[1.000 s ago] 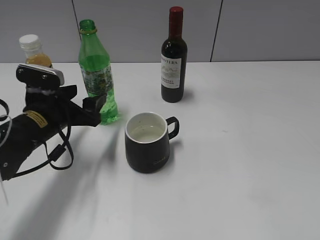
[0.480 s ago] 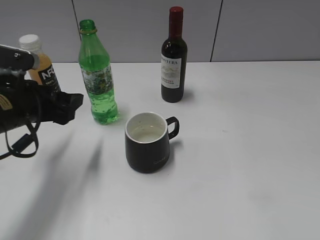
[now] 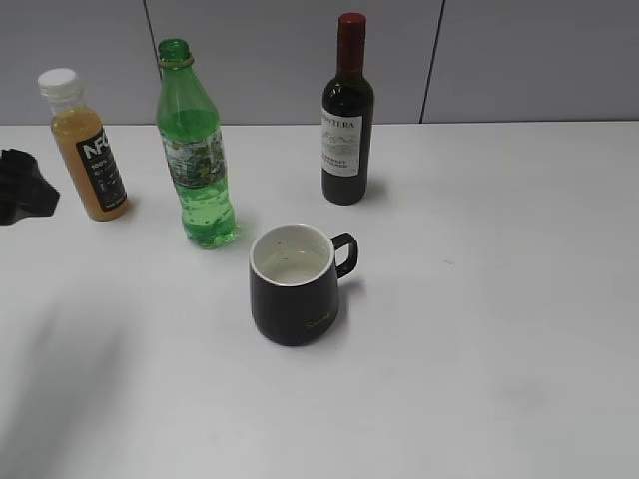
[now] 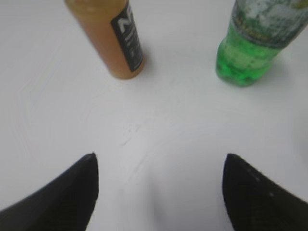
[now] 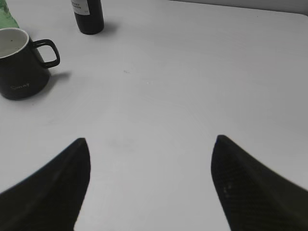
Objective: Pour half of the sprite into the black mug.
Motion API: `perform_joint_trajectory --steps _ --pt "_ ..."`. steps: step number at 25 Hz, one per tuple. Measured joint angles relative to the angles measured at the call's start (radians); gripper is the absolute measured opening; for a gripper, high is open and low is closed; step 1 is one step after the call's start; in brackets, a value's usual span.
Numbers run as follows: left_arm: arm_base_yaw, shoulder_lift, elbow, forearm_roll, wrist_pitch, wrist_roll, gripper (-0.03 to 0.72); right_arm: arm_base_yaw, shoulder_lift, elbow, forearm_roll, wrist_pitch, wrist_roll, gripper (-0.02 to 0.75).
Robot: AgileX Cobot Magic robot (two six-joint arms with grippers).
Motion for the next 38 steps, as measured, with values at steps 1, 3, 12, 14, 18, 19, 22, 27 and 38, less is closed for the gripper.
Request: perform_joint_trajectory --steps 1,3,12,14,18,19,22,27,38 --pt "0.013 -0.012 -0.021 -0.001 0.07 0.0 0.61 0.0 0.0 0.0 0.0 0.0 0.0 0.592" --pt "0.053 -0.032 -0.055 -0.001 0.187 0.0 0.61 0.0 0.0 0.0 0.0 0.0 0.0 0.592" --pt "0.21 -0.168 -0.086 0.015 0.524 0.011 0.609 0.0 0.0 0.0 0.0 0.0 0.0 0.592" --pt "0.22 -0.235 -0.079 0.019 0.558 0.011 0.609 0.0 0.0 0.0 0.0 0.0 0.001 0.593" --pt "0.221 -0.385 -0.01 0.011 0.572 0.012 0.601 0.0 0.0 0.0 0.0 0.0 0.0 0.593" --pt "0.221 -0.431 0.017 0.01 0.577 0.012 0.597 0.0 0.0 0.0 0.0 0.0 0.0 0.593" --pt "0.221 -0.56 0.092 0.009 0.594 0.012 0.594 0.0 0.0 0.0 0.0 0.0 0.0 0.593" --pt "0.221 -0.746 0.192 0.009 0.631 0.011 0.594 0.0 0.0 0.0 0.0 0.0 0.0 0.592" --pt "0.221 -0.999 0.278 -0.031 0.595 -0.004 0.594 0.0 0.0 0.0 0.0 0.0 0.001 0.593"
